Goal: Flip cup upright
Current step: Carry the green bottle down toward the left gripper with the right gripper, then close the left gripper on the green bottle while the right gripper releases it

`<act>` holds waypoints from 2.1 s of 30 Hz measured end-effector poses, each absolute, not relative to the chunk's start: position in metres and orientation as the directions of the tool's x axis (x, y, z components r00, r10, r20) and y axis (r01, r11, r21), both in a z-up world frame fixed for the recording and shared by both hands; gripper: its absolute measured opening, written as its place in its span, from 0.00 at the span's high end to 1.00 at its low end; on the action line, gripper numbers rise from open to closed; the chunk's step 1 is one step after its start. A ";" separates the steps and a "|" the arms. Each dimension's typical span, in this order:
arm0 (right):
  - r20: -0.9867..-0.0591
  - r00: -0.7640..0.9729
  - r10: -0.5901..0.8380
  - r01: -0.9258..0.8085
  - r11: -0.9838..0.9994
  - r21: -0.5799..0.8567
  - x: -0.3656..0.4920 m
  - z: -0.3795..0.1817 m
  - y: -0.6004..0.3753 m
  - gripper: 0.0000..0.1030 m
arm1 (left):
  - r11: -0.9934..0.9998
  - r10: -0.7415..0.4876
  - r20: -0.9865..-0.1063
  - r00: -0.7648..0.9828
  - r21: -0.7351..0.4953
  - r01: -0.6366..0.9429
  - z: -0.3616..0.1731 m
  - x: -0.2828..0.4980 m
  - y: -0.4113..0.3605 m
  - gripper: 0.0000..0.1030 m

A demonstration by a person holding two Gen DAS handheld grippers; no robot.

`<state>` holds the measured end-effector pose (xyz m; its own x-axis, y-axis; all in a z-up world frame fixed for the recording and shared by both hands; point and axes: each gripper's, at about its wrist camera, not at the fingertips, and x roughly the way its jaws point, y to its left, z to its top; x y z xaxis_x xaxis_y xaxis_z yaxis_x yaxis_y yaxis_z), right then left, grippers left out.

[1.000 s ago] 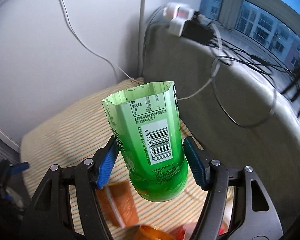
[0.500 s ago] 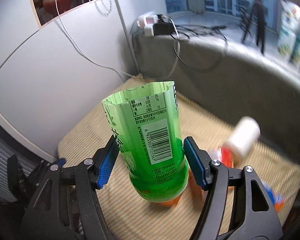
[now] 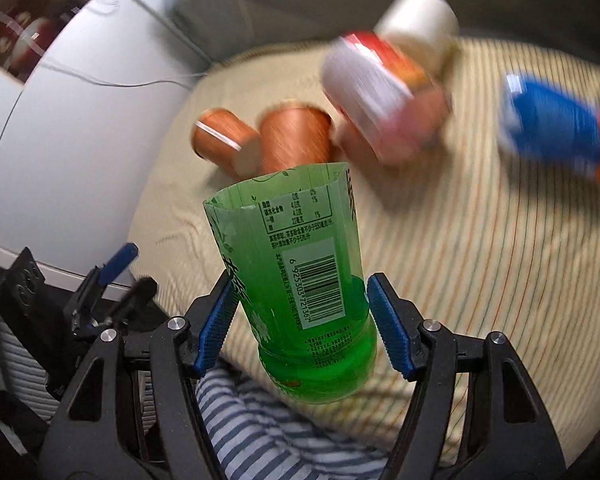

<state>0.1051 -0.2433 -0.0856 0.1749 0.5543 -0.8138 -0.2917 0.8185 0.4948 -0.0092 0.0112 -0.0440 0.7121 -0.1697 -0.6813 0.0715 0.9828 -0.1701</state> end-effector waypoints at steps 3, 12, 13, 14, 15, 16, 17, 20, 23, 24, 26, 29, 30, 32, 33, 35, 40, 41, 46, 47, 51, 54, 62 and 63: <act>-0.814 0.148 0.561 -0.247 0.818 0.519 0.106 -0.104 -0.255 0.33 | 0.982 -0.180 -0.683 0.708 -0.165 0.091 -0.043 -0.007 0.001 0.16; -0.813 0.146 0.564 -0.231 0.818 0.526 0.121 -0.117 -0.260 0.33 | 0.979 -0.199 -0.691 0.695 -0.162 0.120 -0.041 0.004 -0.019 0.16; -0.810 0.150 0.566 -0.234 0.817 0.528 0.123 -0.117 -0.260 0.33 | 0.979 -0.201 -0.693 0.693 -0.164 0.120 -0.041 0.005 -0.019 0.16; -0.808 0.157 0.567 -0.241 0.816 0.526 0.123 -0.117 -0.260 0.31 | 0.979 -0.201 -0.694 0.691 -0.166 0.119 -0.042 0.006 -0.019 0.16; -0.807 0.163 0.567 -0.245 0.816 0.524 0.124 -0.116 -0.260 0.30 | 0.979 -0.202 -0.696 0.689 -0.167 0.118 -0.042 0.007 -0.019 0.16; -0.806 0.170 0.566 -0.246 0.817 0.521 0.126 -0.115 -0.263 0.27 | 0.979 -0.202 -0.697 0.688 -0.169 0.117 -0.042 0.008 -0.019 0.16; -0.807 0.182 0.563 -0.250 0.820 0.515 0.126 -0.112 -0.264 0.25 | 0.979 -0.202 -0.698 0.687 -0.172 0.114 -0.043 0.009 -0.019 0.16; -0.800 0.208 0.562 -0.266 0.820 0.507 0.125 -0.102 -0.268 0.22 | 0.976 -0.207 -0.707 0.676 -0.193 0.098 -0.045 0.013 -0.016 0.16; -0.796 0.248 0.552 -0.283 0.827 0.486 0.117 -0.092 -0.274 0.21 | 0.968 -0.239 -0.728 0.643 -0.234 0.095 -0.049 0.021 -0.014 0.16; -0.795 0.264 0.546 -0.286 0.832 0.475 0.115 -0.090 -0.276 0.21 | 0.966 -0.246 -0.732 0.636 -0.240 0.097 -0.050 0.023 -0.015 0.16; -0.785 0.301 0.542 -0.295 0.836 0.464 0.106 -0.084 -0.282 0.21 | 0.959 -0.272 -0.740 0.614 -0.261 0.111 -0.051 0.028 -0.016 0.16; -0.763 0.349 0.544 -0.288 0.837 0.465 0.090 -0.077 -0.294 0.21 | 0.932 -0.356 -0.756 0.550 -0.333 0.145 -0.052 0.041 -0.022 0.16; -0.757 0.364 0.543 -0.284 0.839 0.465 0.085 -0.076 -0.300 0.21 | 0.921 -0.383 -0.759 0.526 -0.360 0.151 -0.053 0.045 -0.024 0.16; -0.745 0.397 0.536 -0.266 0.844 0.465 0.075 -0.074 -0.308 0.21 | 0.894 -0.440 -0.768 0.466 -0.421 0.152 -0.057 0.056 -0.030 0.16; -0.740 0.409 0.534 -0.258 0.846 0.468 0.071 -0.074 -0.313 0.21 | 0.881 -0.467 -0.769 0.438 -0.450 0.148 -0.060 0.063 -0.034 0.16; -0.728 0.430 0.534 -0.232 0.845 0.482 0.064 -0.075 -0.327 0.21 | 0.862 -0.498 -0.769 0.401 -0.488 0.136 -0.065 0.072 -0.041 0.18; -0.712 0.453 0.536 -0.157 0.835 0.528 0.052 -0.085 -0.355 0.21 | 0.822 -0.556 -0.764 0.327 -0.564 0.079 -0.081 0.091 -0.055 0.18; -0.714 0.457 0.531 -0.147 0.836 0.528 0.050 -0.088 -0.360 0.21 | 0.817 -0.563 -0.764 0.315 -0.572 0.074 -0.084 0.093 -0.059 0.18; -0.716 0.459 0.526 -0.116 0.835 0.538 0.047 -0.095 -0.376 0.21 | 0.814 -0.565 -0.770 0.295 -0.579 0.048 -0.092 0.102 -0.065 0.20; -0.716 0.459 0.526 -0.114 0.834 0.540 0.047 -0.096 -0.378 0.21 | 0.812 -0.567 -0.771 0.291 -0.582 0.041 -0.093 0.103 -0.066 0.21; -0.714 0.458 0.529 -0.117 0.832 0.542 0.047 -0.100 -0.380 0.21 | 0.814 -0.565 -0.778 0.274 -0.580 0.031 -0.099 0.110 -0.069 0.27; -0.713 0.460 0.530 -0.119 0.832 0.542 0.047 -0.100 -0.380 0.21 | 0.816 -0.565 -0.782 0.262 -0.578 0.033 -0.103 0.113 -0.072 0.28; -0.716 0.462 0.524 -0.103 0.833 0.543 0.048 -0.106 -0.385 0.21 | 0.818 -0.564 -0.789 0.244 -0.574 0.037 -0.112 0.118 -0.078 0.39; -0.716 0.462 0.523 -0.100 0.833 0.543 0.048 -0.107 -0.385 0.21 | 0.819 -0.563 -0.789 0.246 -0.573 0.039 -0.112 0.118 -0.079 0.39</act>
<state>0.0477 -0.3851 -0.1066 0.4621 0.5226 -0.7165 -0.1001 0.8335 0.5434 0.1183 -0.0786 -0.1120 0.2461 -0.5635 -0.7886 0.0388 0.8187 -0.5729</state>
